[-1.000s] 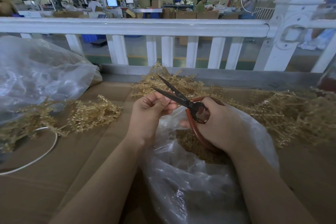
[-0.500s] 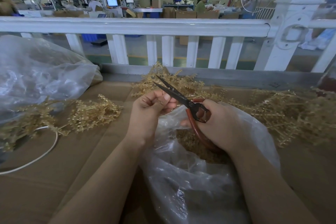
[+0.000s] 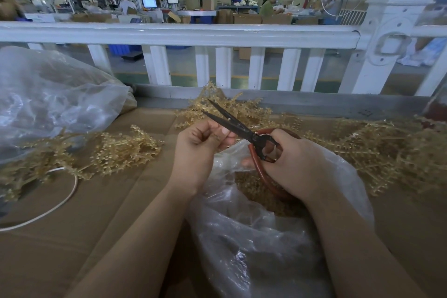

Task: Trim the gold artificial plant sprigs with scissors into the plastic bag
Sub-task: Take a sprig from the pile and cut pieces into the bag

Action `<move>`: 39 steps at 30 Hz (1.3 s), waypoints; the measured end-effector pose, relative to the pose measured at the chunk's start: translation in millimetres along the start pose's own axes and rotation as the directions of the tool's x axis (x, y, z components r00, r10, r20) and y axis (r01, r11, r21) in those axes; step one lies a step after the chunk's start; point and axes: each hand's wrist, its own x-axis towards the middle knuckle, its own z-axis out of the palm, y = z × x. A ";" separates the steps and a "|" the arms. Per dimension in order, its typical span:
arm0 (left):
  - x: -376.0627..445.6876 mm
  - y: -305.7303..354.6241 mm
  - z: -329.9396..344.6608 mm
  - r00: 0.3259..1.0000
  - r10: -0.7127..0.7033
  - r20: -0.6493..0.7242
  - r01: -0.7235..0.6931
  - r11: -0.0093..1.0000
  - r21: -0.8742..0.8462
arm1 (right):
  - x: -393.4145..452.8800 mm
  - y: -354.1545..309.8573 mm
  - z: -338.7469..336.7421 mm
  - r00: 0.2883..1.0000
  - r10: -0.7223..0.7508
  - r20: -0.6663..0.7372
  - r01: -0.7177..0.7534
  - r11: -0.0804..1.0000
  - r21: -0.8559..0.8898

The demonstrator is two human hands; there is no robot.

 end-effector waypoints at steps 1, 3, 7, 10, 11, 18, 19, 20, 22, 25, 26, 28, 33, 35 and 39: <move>0.2 -0.4 -0.1 1.000 0.000 0.002 0.000 1.000 -0.003 | 0.3 0.6 0.9 1.000 0.008 0.002 -0.008 1.000 0.010; 0.9 -1.4 -0.8 1.000 0.000 0.001 0.000 1.000 -0.006 | 1.0 1.3 2.3 1.000 0.025 0.014 -0.026 0.999 0.044; 1.7 -2.1 -1.4 1.000 -0.002 0.012 0.002 1.000 -0.015 | 1.3 2.8 4.3 1.000 0.021 0.017 -0.023 0.995 0.092; 2.2 -2.6 -2.4 1.000 -0.002 0.018 0.002 1.000 -0.014 | 0.5 2.9 3.9 1.000 0.009 -0.003 -0.008 0.994 0.112; 2.5 -2.9 -2.6 1.000 0.000 0.021 0.000 1.000 -0.018 | 0.3 2.7 3.8 1.000 0.007 -0.008 -0.006 0.993 0.120; 2.2 -3.4 -1.3 1.000 -0.014 0.021 0.015 0.997 -0.079 | 1.6 3.2 3.7 1.000 0.006 -0.020 -0.003 0.988 0.156; 2.1 -3.4 -0.8 1.000 -0.018 0.018 0.020 0.996 -0.092 | 1.4 3.5 3.4 1.000 0.013 -0.017 -0.010 0.987 0.161; 2.0 -3.1 -0.5 1.000 -0.022 0.015 0.023 0.994 -0.103 | 1.3 3.6 3.1 1.000 0.018 -0.012 -0.016 0.986 0.165; 1.6 -2.2 0.1 0.999 -0.019 0.029 0.023 0.993 -0.117 | 0.5 3.1 3.2 0.999 0.035 -0.007 -0.033 0.981 0.194; 0.1 -1.0 1.0 0.995 0.004 0.103 0.008 0.994 -0.109 | -0.2 0.4 3.7 0.990 0.142 -0.014 -0.127 0.922 0.365; -0.5 -0.6 2.1 0.992 0.004 0.124 0.009 0.995 -0.102 | 0.4 -0.2 3.9 0.984 0.179 -0.002 -0.160 0.884 0.438; -2.4 0.2 5.6 0.989 -0.008 0.149 0.023 0.995 -0.099 | 2.4 -1.5 4.5 0.976 0.216 0.037 -0.203 0.829 0.522; -5.8 -2.1 14.6 0.984 -0.061 0.169 0.088 0.983 -0.161 | 5.3 -5.2 3.1 0.966 0.236 0.105 -0.252 0.768 0.589; -5.9 -2.0 15.2 0.986 -0.052 0.157 0.075 0.987 -0.146 | 5.4 -6.5 3.1 0.966 0.227 0.126 -0.255 0.742 0.620; -7.1 0.0 16.1 0.982 0.014 0.189 0.002 0.996 -0.087 | 6.2 -6.5 1.8 0.960 0.238 0.145 -0.275 0.722 0.635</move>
